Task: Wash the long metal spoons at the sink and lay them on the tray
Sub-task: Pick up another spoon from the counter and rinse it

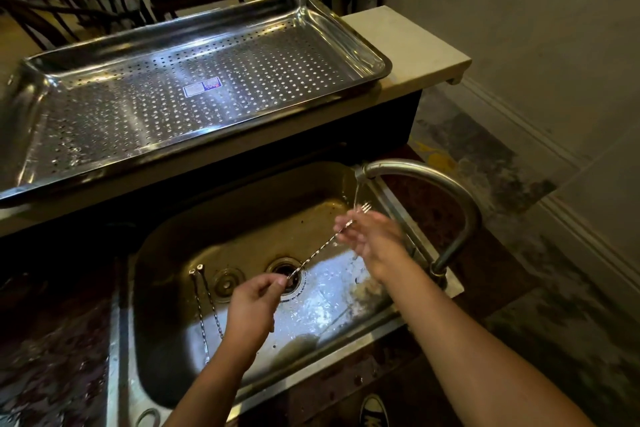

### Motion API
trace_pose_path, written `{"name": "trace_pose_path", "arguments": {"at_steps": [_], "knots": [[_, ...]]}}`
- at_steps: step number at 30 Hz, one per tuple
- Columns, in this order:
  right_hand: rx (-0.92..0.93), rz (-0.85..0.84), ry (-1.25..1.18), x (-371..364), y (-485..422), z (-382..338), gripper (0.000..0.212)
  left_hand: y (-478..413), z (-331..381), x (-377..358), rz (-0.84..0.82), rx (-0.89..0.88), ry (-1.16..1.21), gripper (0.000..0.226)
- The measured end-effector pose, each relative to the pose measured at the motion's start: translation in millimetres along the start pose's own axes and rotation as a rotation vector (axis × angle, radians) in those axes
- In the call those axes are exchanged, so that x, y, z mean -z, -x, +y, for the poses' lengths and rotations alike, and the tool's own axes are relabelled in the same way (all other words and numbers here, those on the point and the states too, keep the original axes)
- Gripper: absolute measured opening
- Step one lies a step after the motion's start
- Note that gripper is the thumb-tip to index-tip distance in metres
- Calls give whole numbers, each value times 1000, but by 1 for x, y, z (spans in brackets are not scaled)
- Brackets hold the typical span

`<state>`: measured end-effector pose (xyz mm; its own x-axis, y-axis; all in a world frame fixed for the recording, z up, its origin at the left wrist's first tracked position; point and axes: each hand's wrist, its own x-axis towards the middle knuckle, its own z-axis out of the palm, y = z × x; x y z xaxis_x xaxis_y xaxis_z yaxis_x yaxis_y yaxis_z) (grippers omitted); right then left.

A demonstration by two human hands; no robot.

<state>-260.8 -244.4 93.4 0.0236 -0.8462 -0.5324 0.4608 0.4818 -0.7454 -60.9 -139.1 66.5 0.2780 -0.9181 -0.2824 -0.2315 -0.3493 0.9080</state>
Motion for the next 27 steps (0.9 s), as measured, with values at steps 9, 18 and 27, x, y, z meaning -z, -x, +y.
{"name": "trace_pose_path", "arguments": {"at_steps": [9,18,27], "knots": [[125,-143,192,-13,5,-5,16,-18,11,-39,-249,-81,-252,26],[322,-141,169,-11,4,-39,14,-43,49,-73,-325,-68,88,27],[316,-130,209,-10,12,-57,26,-62,66,-94,-381,-155,169,22]]}}
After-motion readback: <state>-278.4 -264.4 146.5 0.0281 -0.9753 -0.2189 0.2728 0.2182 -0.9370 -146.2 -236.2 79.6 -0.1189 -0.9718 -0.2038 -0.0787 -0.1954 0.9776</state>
